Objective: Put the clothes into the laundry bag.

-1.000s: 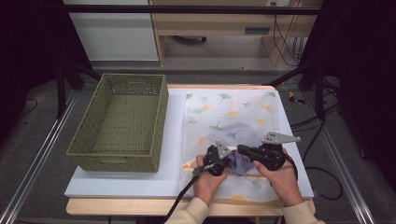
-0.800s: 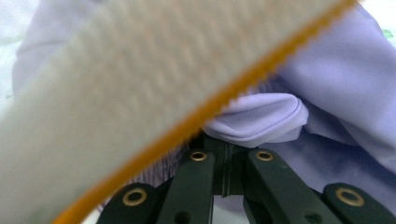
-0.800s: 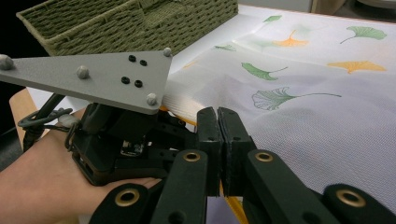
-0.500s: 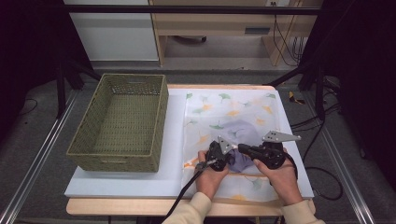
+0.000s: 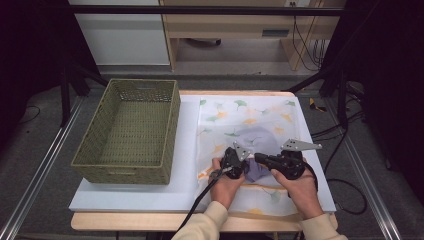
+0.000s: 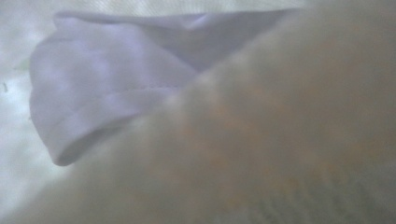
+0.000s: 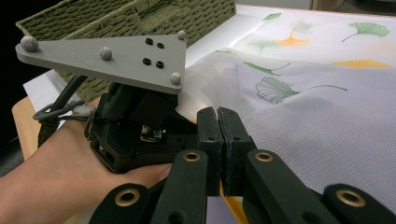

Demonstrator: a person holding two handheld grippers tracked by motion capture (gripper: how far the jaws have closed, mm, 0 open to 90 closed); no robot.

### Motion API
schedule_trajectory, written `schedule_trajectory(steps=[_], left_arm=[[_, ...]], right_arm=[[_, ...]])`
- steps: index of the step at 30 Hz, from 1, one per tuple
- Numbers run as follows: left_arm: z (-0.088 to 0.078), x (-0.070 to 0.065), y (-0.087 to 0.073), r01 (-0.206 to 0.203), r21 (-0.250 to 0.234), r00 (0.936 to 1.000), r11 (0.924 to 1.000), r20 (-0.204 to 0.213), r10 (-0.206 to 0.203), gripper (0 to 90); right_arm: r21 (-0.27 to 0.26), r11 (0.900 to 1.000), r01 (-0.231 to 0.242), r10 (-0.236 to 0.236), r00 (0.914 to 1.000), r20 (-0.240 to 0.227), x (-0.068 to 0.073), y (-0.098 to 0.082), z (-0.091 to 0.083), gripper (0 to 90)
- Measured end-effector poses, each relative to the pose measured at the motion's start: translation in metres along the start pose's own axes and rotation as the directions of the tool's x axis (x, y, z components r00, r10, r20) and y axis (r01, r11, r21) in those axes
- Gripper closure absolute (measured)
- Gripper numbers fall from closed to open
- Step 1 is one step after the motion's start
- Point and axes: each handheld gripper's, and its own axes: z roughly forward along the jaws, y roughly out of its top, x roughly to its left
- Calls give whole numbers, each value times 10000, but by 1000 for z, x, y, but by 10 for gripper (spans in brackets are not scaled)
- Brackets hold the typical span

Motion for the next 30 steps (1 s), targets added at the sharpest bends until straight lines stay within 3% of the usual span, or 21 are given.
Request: schedule_trajectory(steps=[12,16,24,30], left_arm=[[4,6,3,49,31,9998,10000,-168,-49,900],[2,6,4,15,91,10000,10000,-57,-15,900],[-25,0,-2,-306,-122,9983,9995,487,312,900],[-55,-7,-6,-147,-553,9932,9984,1145,210,900]], right_arm=[[-27,10000,-82,82,9999,-73,0,2,2,888],[-54,9999,-89,88,9999,-102,1,2,3,888],[-64,9999,-79,79,10000,1,-3,3,1,887],[-5,9999,-127,127,9999,70,-6,2,0,888]])
